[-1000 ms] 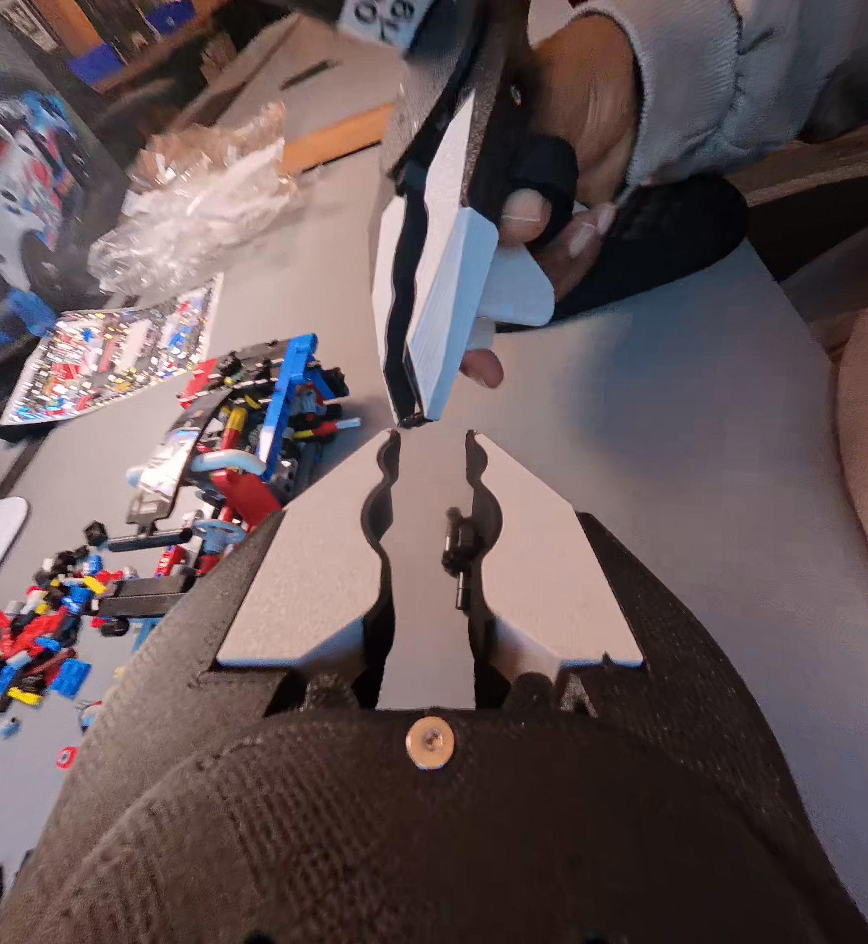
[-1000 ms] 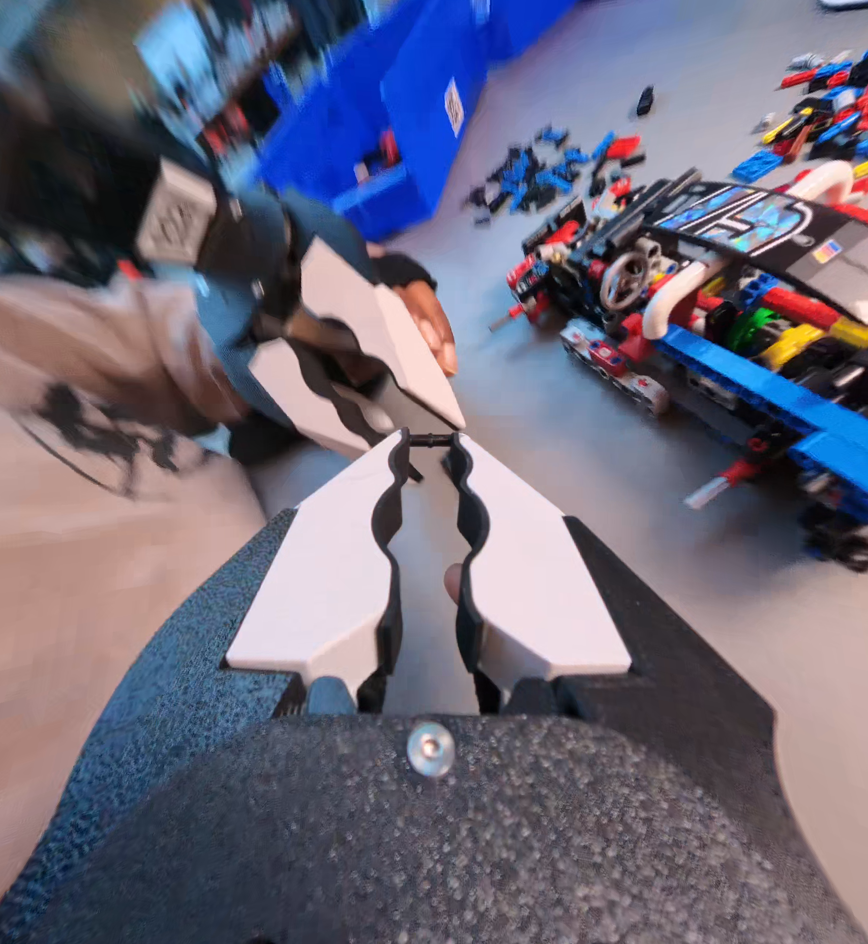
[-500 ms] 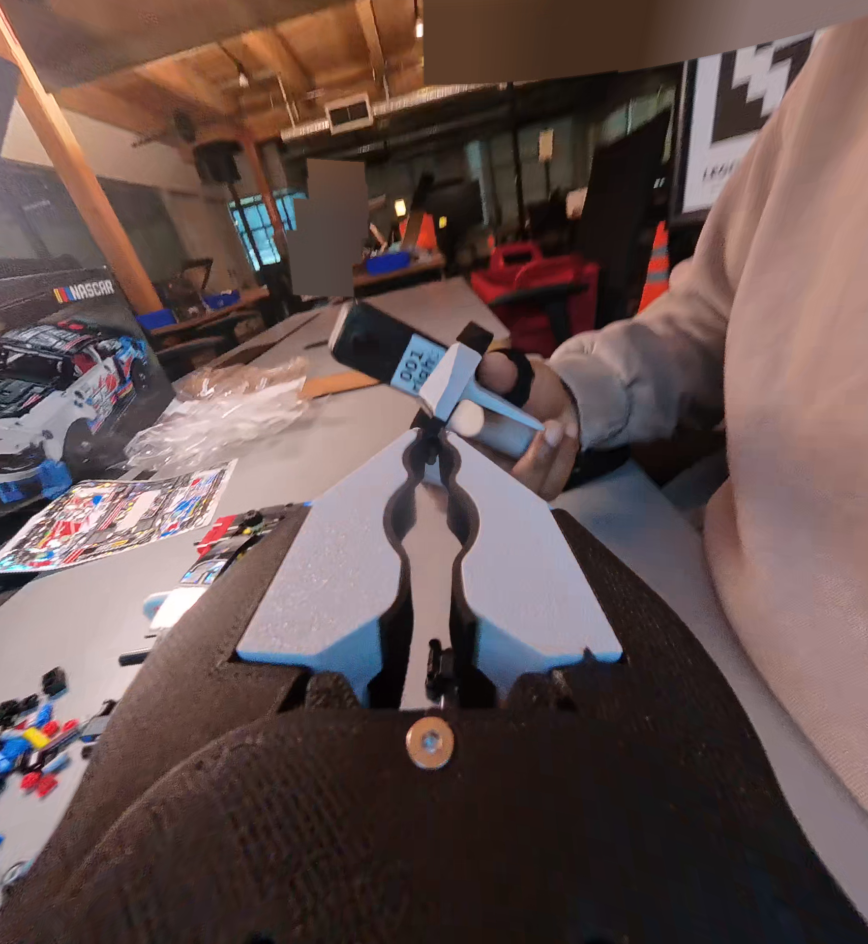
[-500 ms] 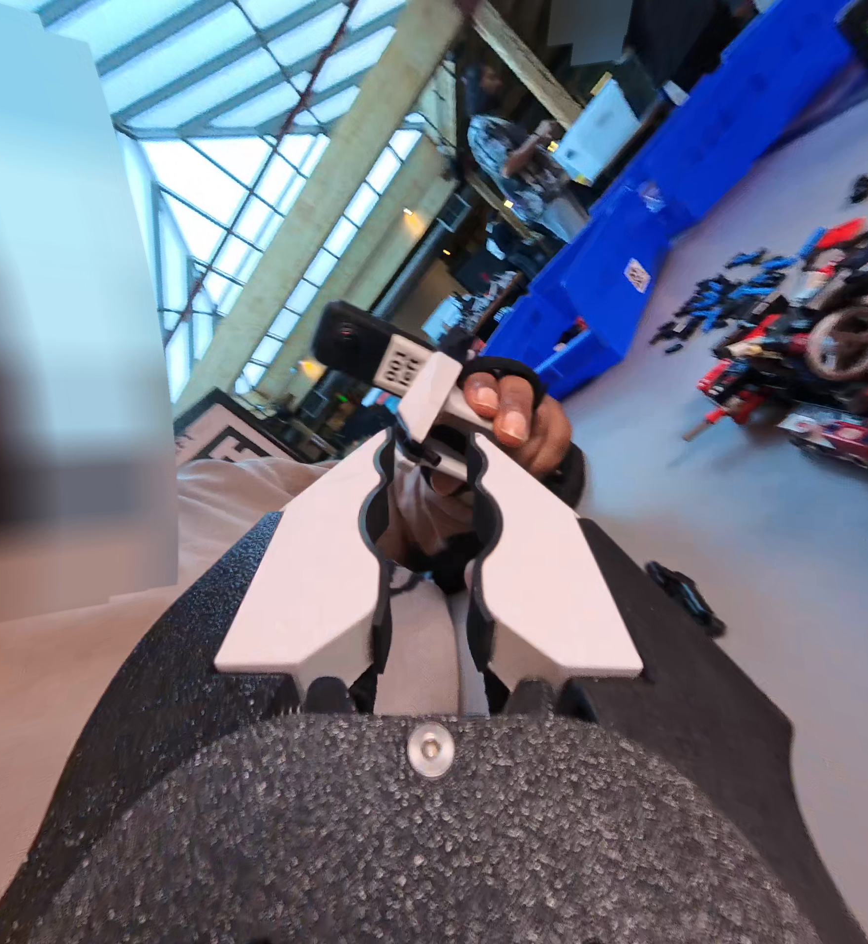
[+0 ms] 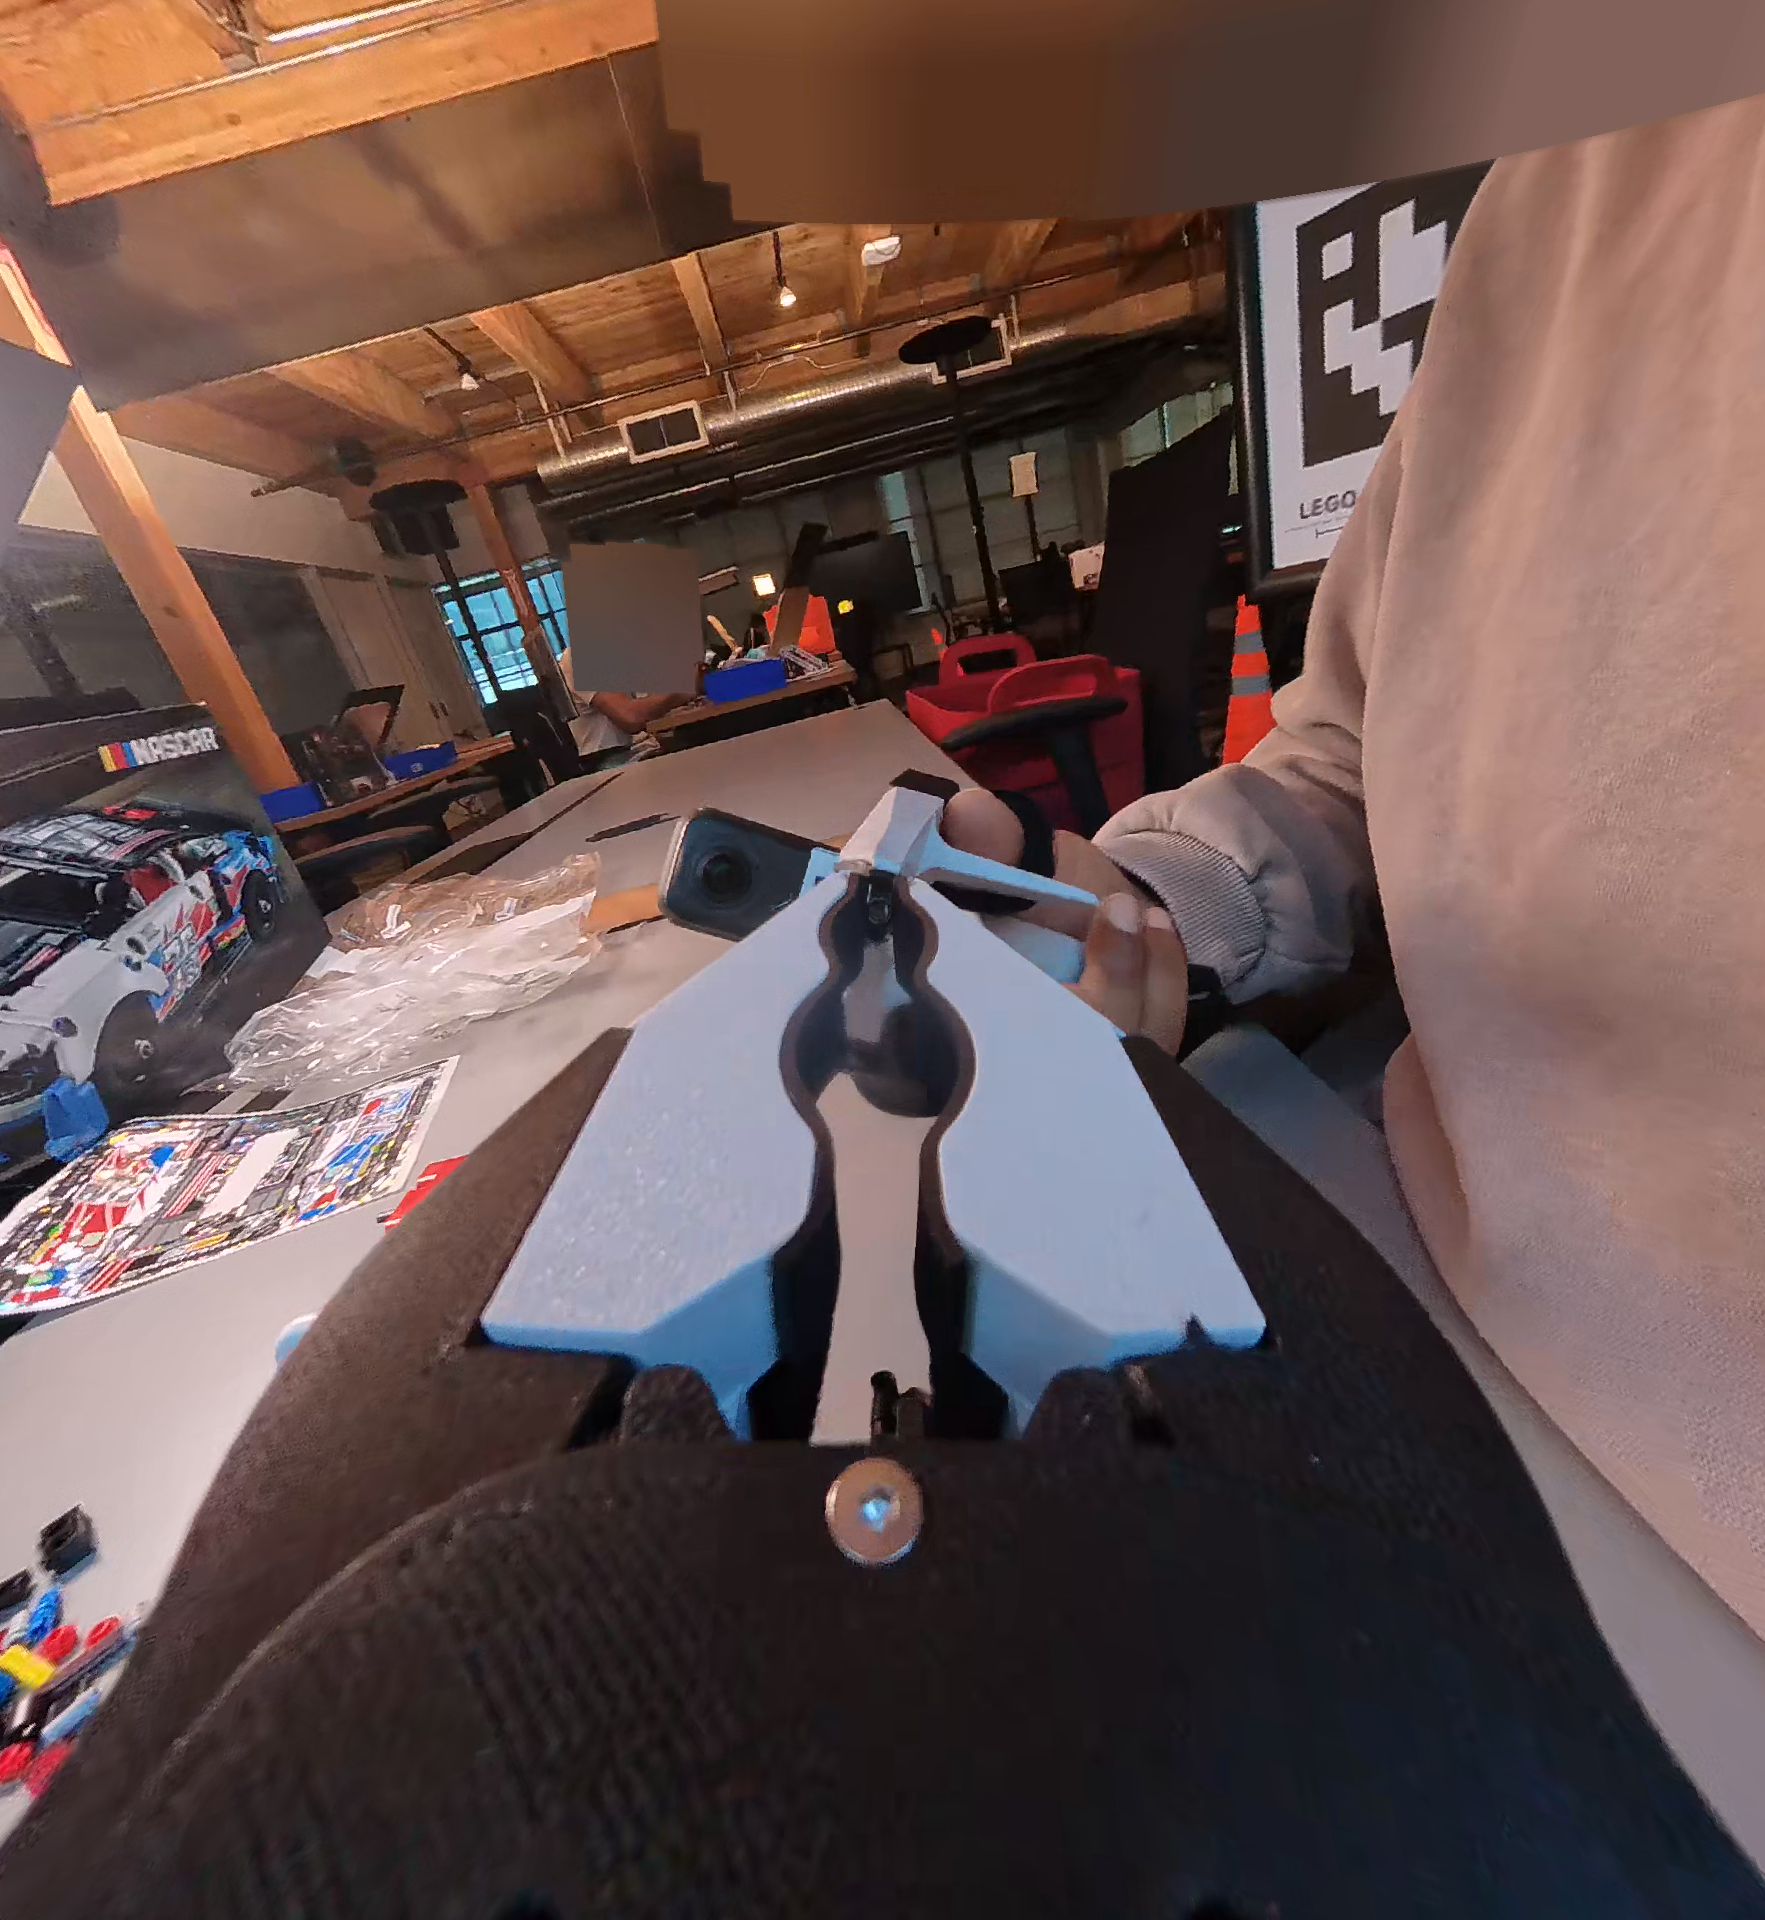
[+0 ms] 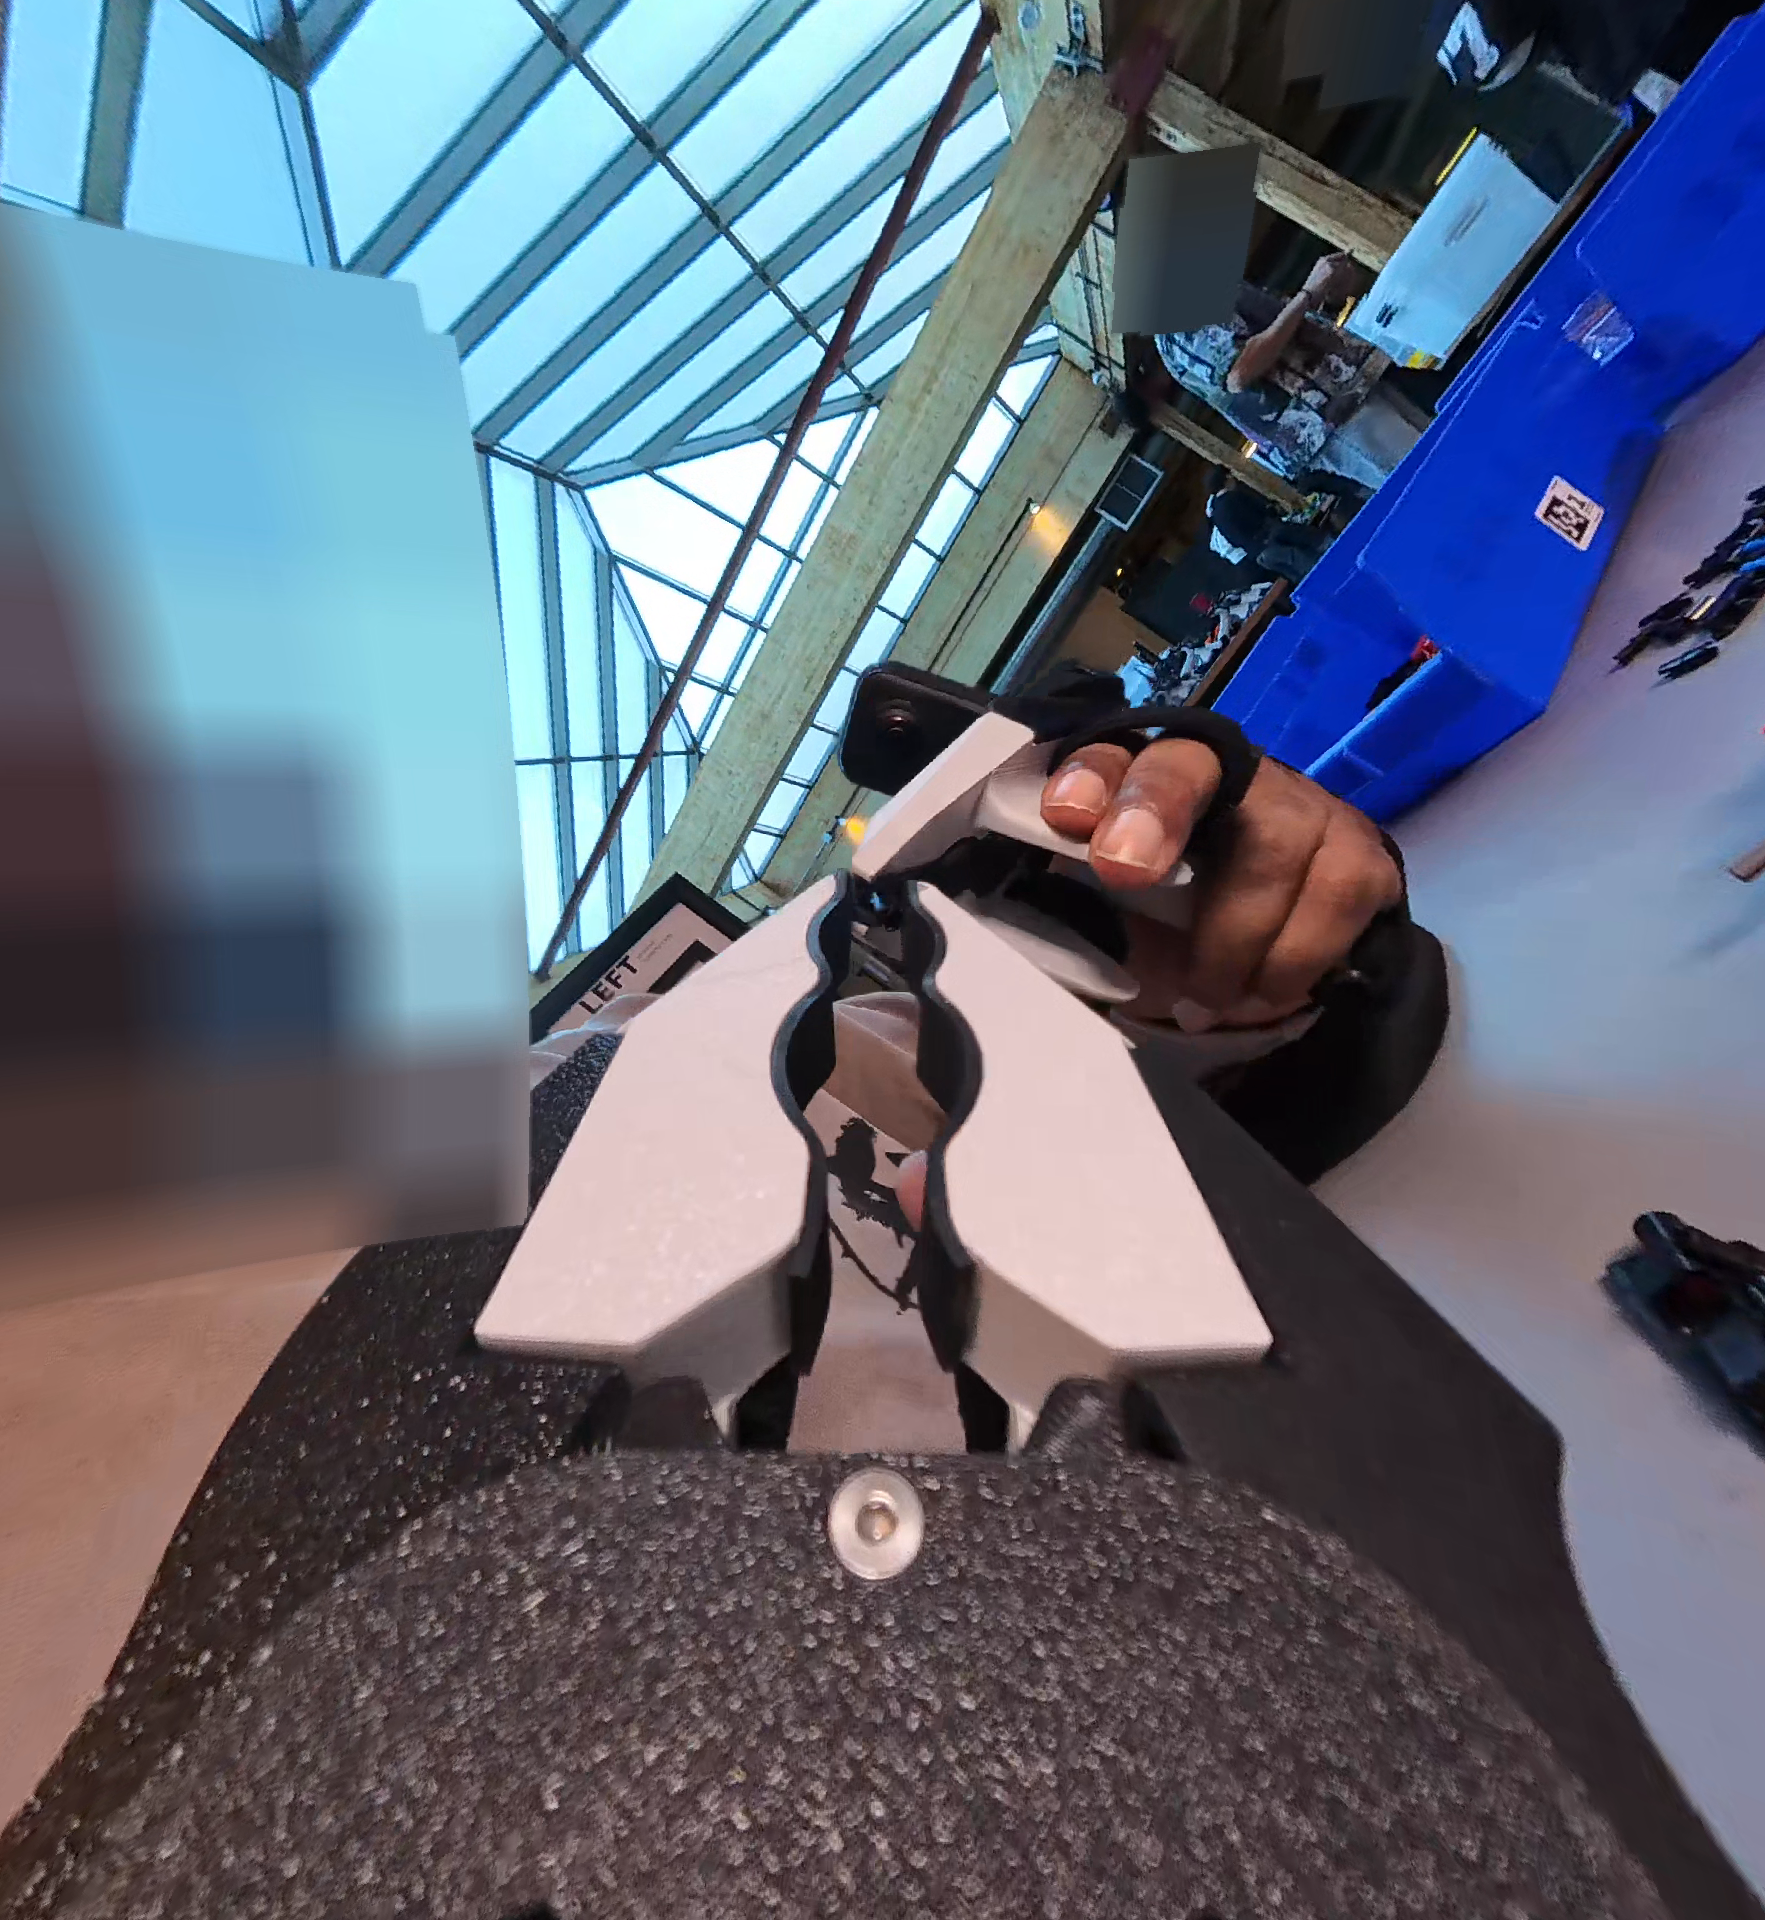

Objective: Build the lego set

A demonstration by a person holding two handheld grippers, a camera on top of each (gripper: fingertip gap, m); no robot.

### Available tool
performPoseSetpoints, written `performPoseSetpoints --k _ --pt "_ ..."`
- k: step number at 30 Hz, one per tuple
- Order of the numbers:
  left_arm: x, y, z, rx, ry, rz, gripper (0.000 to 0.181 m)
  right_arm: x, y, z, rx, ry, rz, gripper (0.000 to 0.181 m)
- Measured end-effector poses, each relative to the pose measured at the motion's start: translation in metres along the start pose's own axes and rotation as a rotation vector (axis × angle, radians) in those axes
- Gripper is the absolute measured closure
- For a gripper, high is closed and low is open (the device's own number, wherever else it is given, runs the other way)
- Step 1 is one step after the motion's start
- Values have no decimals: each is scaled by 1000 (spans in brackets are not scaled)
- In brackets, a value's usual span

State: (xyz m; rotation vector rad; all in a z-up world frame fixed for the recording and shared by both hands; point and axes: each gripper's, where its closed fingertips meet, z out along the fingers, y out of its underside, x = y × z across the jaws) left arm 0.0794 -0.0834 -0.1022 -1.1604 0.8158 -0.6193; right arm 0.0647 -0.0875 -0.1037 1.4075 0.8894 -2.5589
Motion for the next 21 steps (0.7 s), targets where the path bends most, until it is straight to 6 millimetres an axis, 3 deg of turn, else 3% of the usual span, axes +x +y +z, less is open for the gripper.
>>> performPoseSetpoints --k 8,21 --pt "-6 26 4 -195 -99 184 177 19 -3 -17 -35 183 -58 179" --pt "-15 34 0 -264 -152 235 180 27 -13 -24 30 243 -59 179"
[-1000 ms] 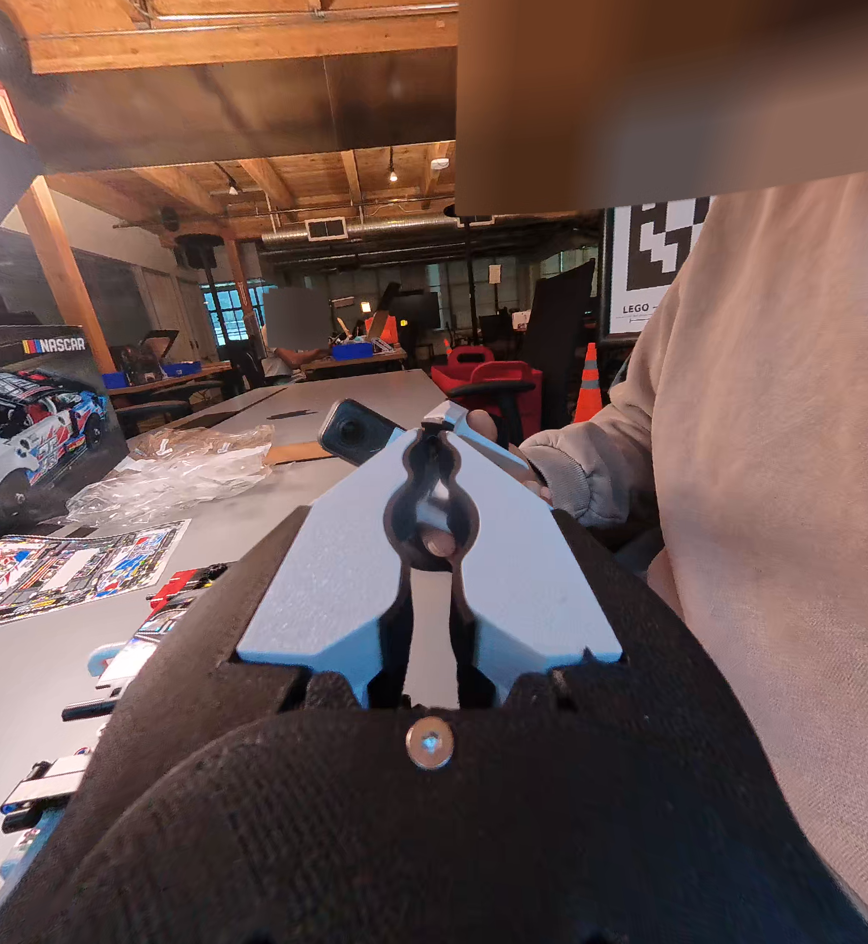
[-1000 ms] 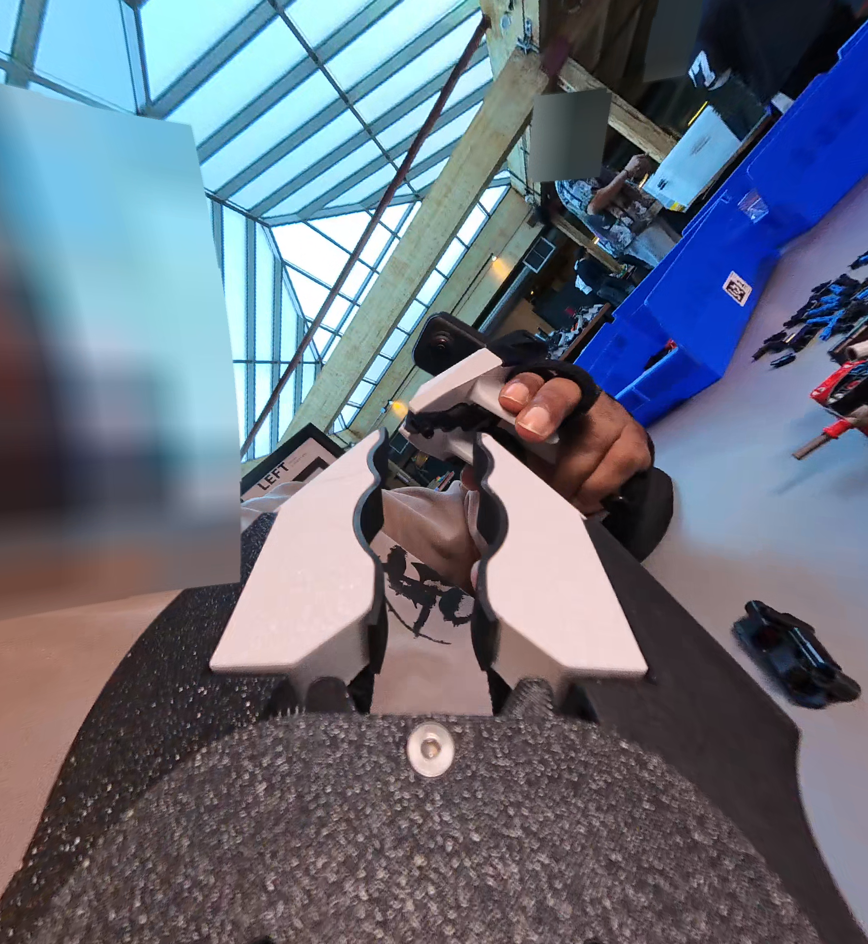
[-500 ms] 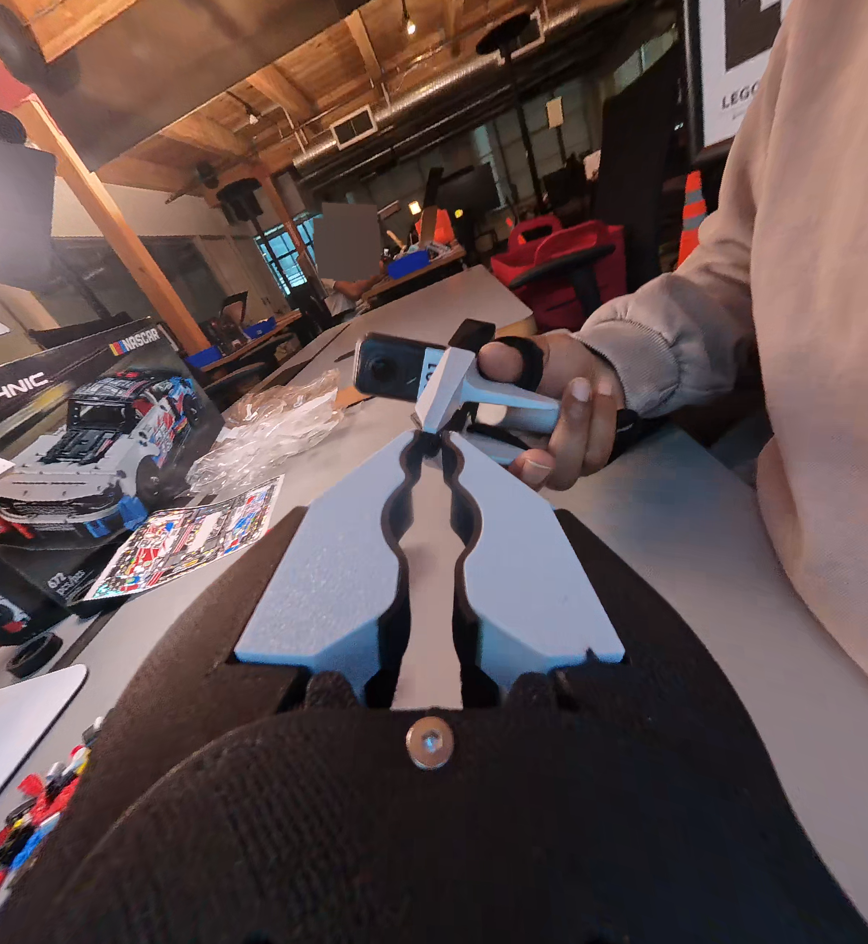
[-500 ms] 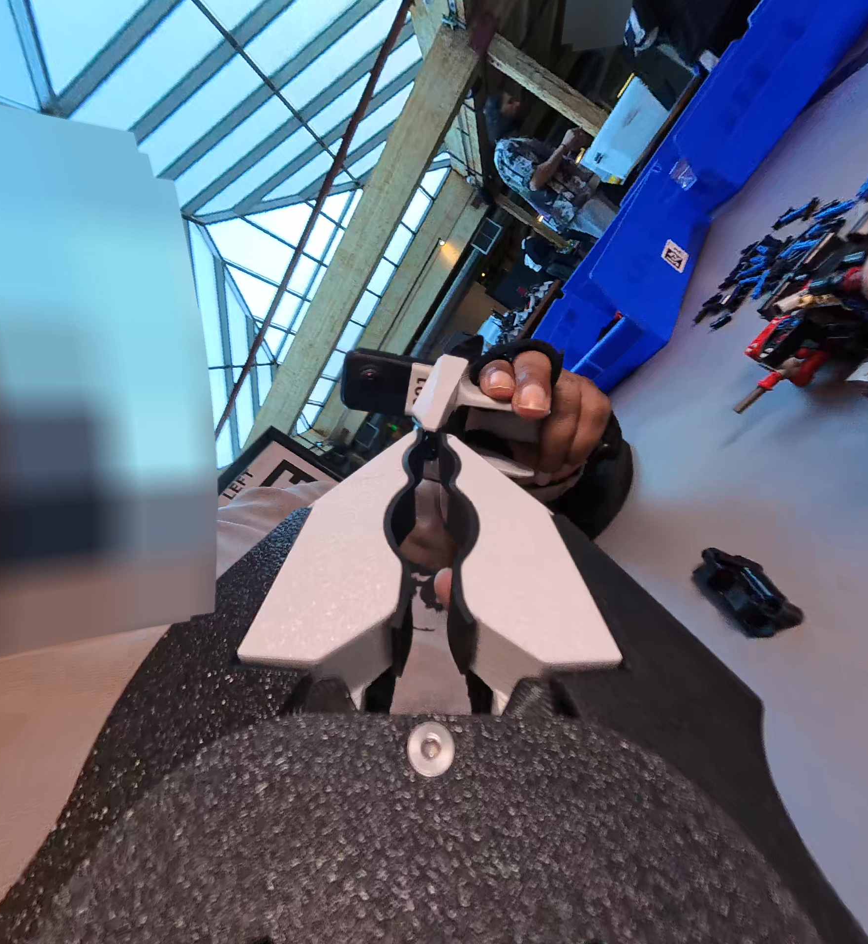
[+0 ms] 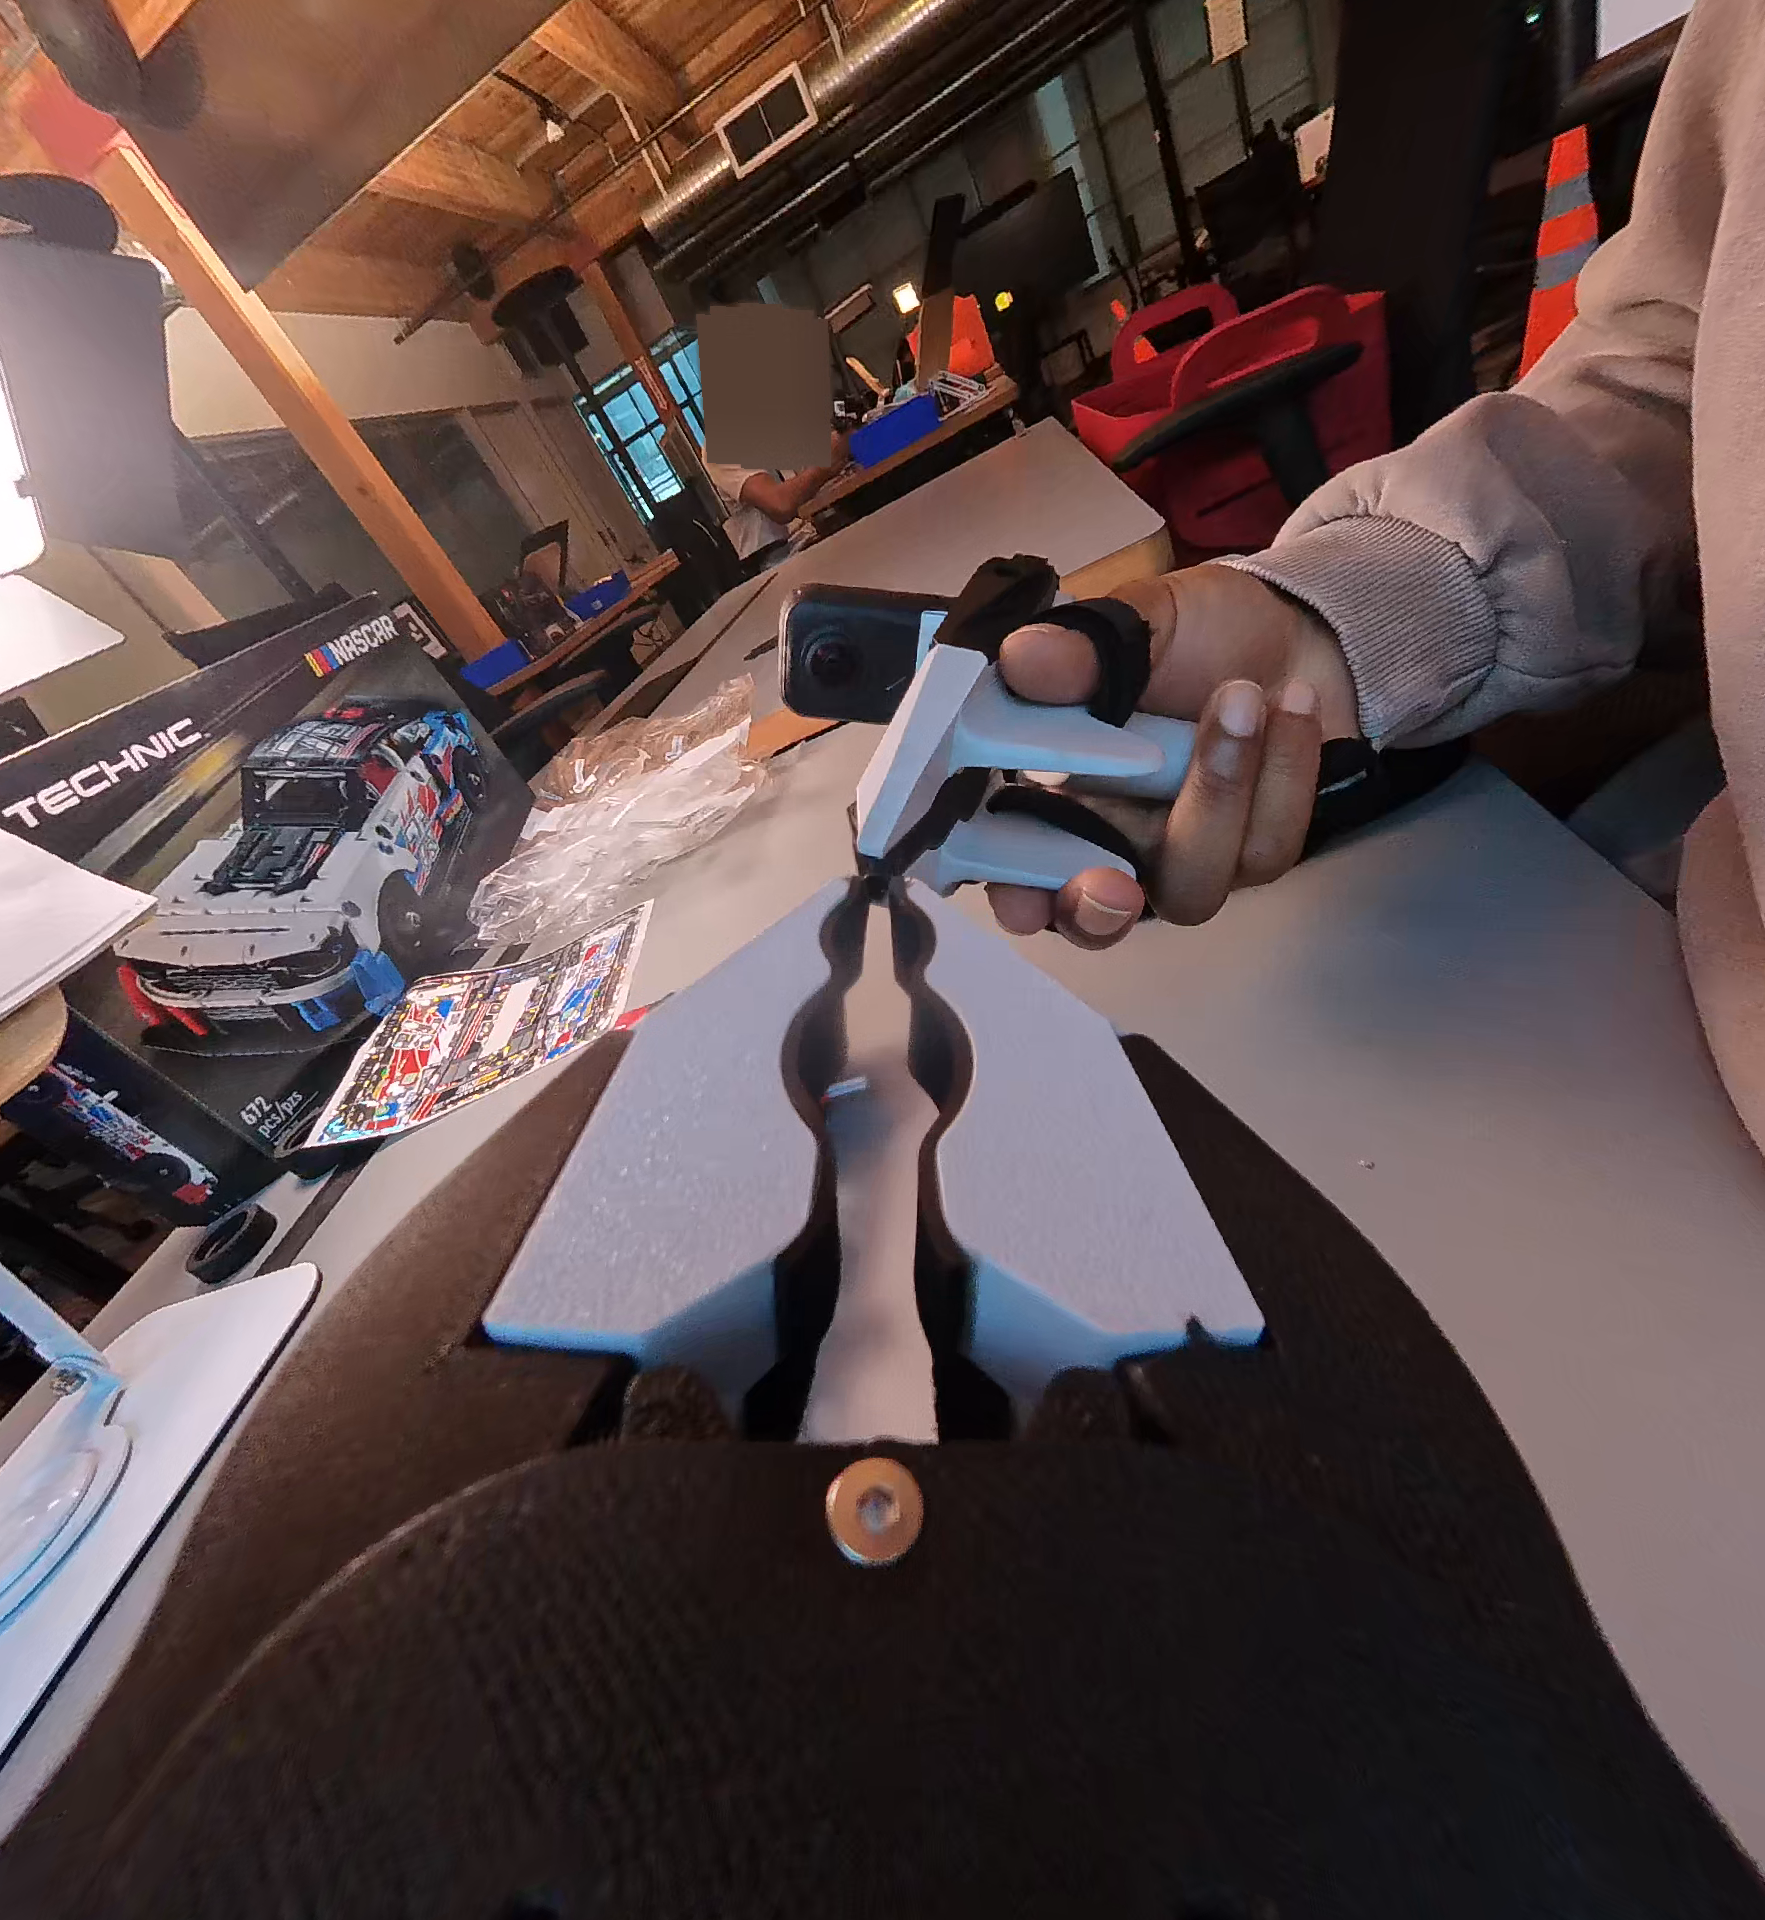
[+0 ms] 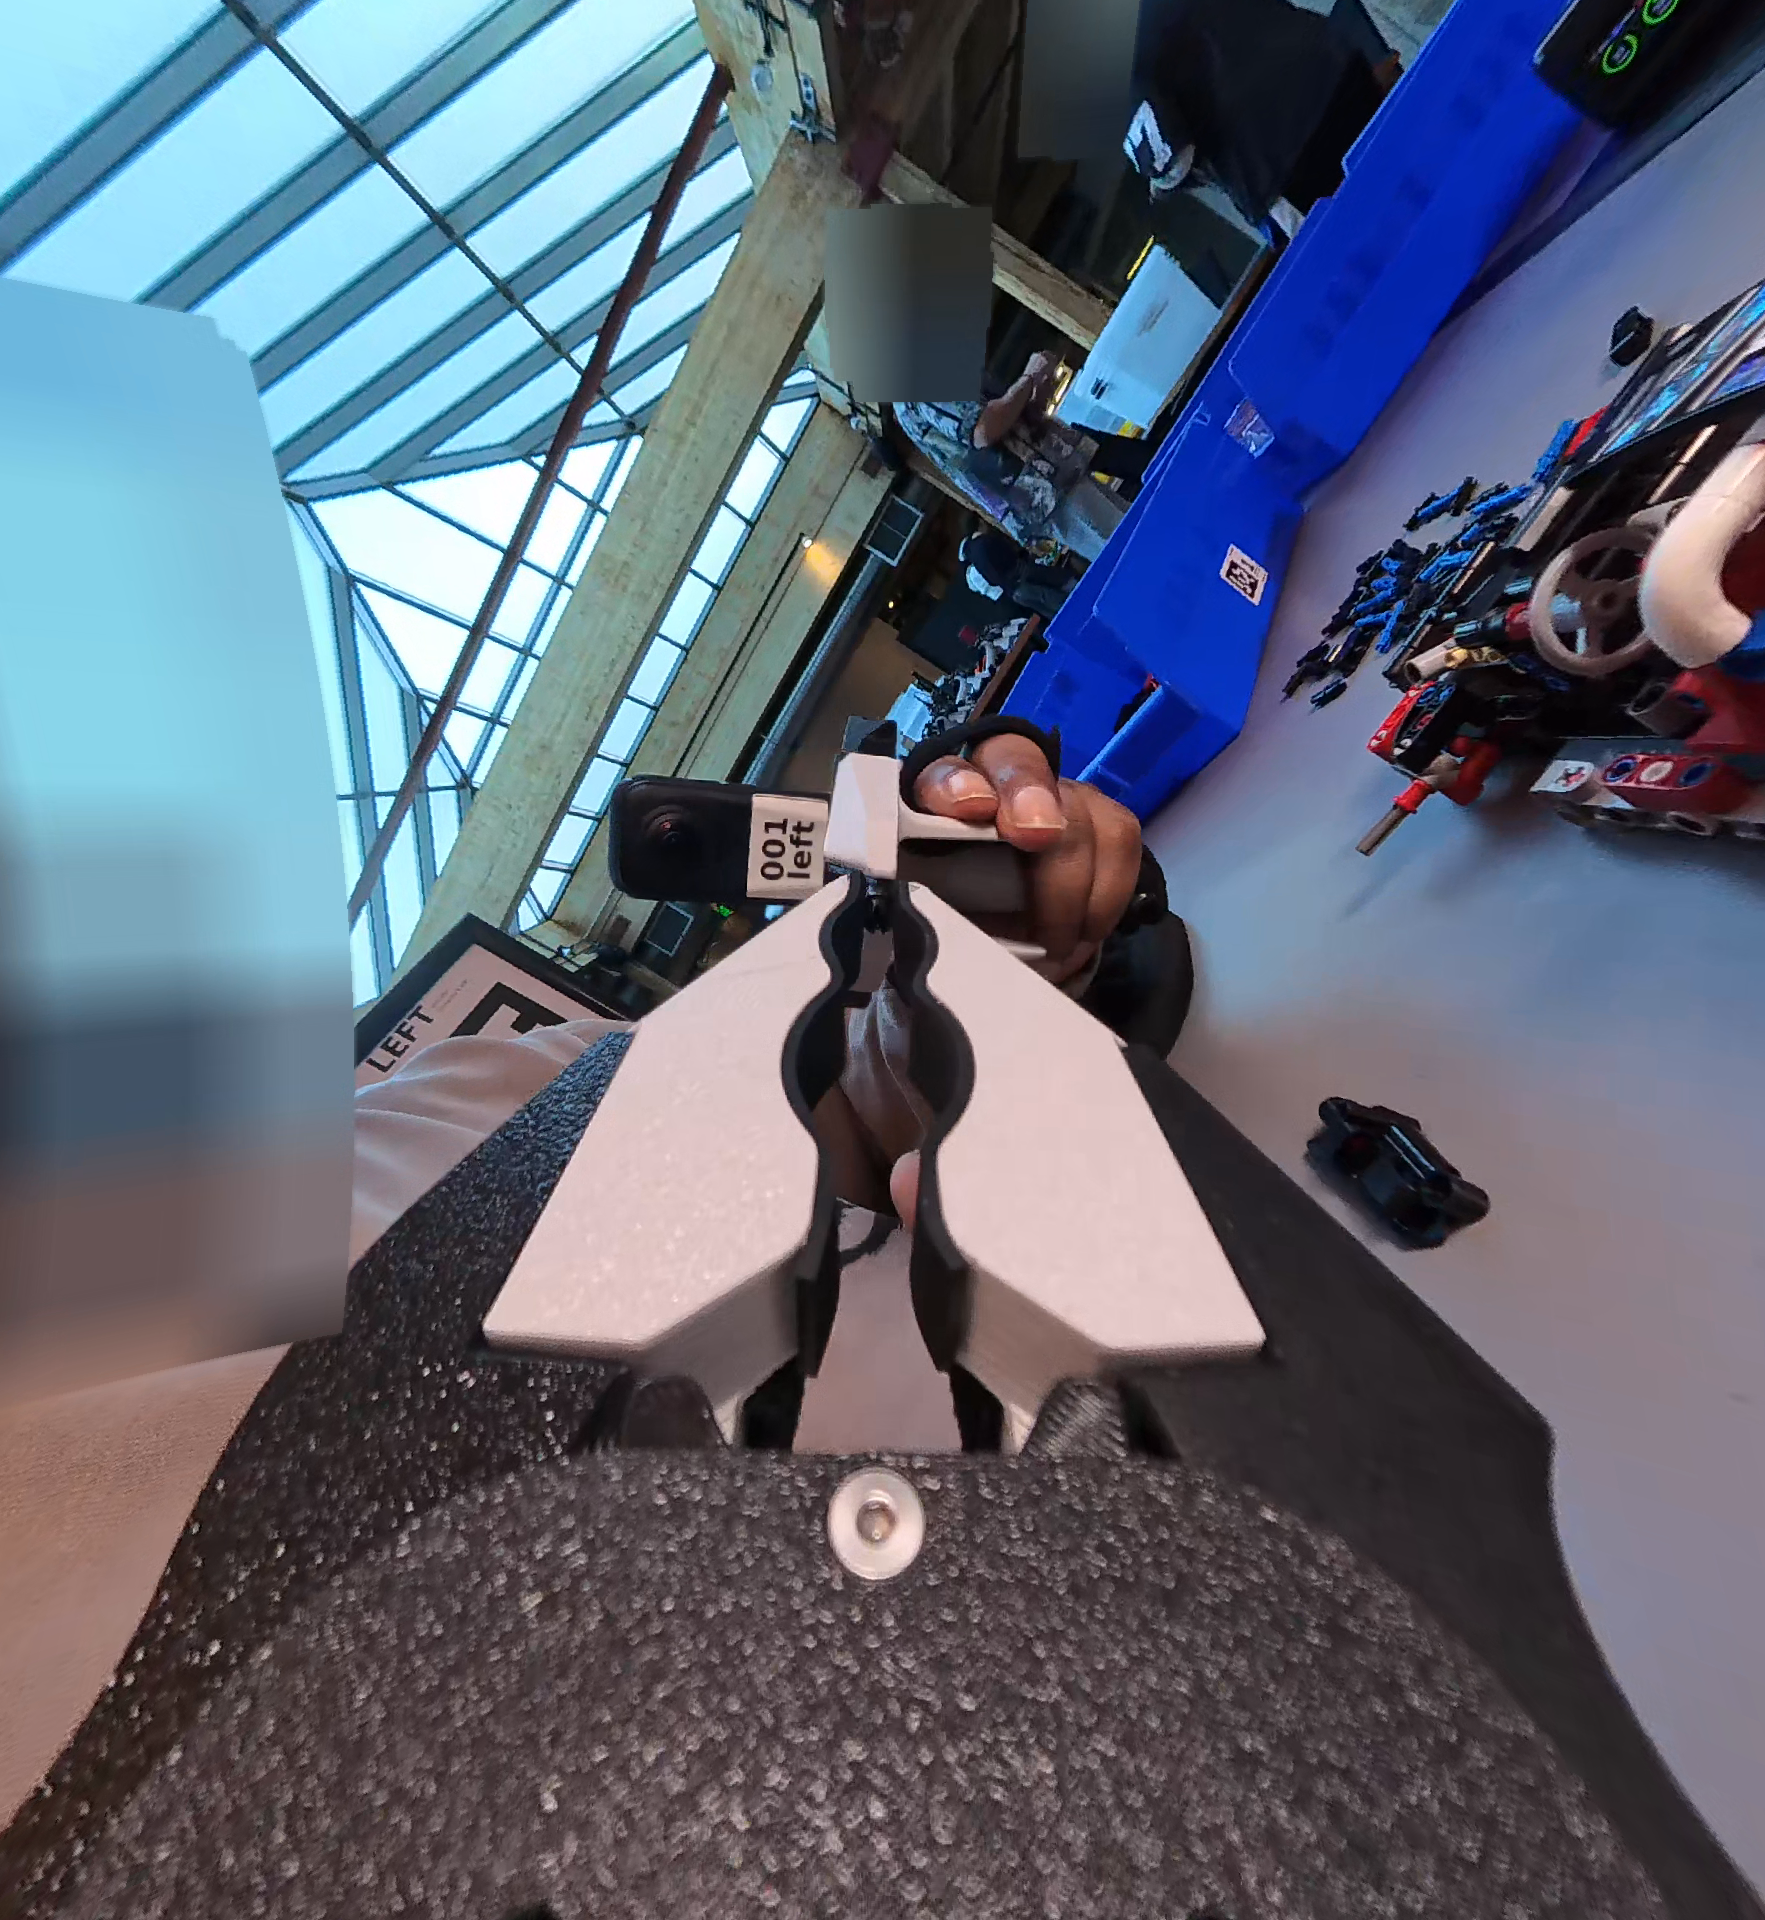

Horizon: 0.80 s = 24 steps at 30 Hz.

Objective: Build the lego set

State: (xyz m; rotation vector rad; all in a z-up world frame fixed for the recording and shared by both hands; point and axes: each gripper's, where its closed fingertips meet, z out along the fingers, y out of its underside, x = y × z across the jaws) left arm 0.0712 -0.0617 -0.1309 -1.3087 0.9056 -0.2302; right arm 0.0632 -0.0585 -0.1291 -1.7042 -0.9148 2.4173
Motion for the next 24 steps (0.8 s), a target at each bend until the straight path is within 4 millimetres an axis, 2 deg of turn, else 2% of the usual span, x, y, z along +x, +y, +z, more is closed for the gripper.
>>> performPoseSetpoints --k 5,8,16,20,24 --pt "1 2 0 -9 4 -1 180 3 2 0 -9 14 -14 180" --pt "2 2 0 -4 13 -7 174 5 2 0 -15 21 -19 180" --pt "4 1 0 -17 35 3 180 1 6 3 -37 5 -52 180" --pt "4 -5 -2 9 31 20 180 -9 12 5 -77 -36 -112 165" --pt "6 -5 -1 8 35 38 180 -8 12 5 -80 -18 -137 172"
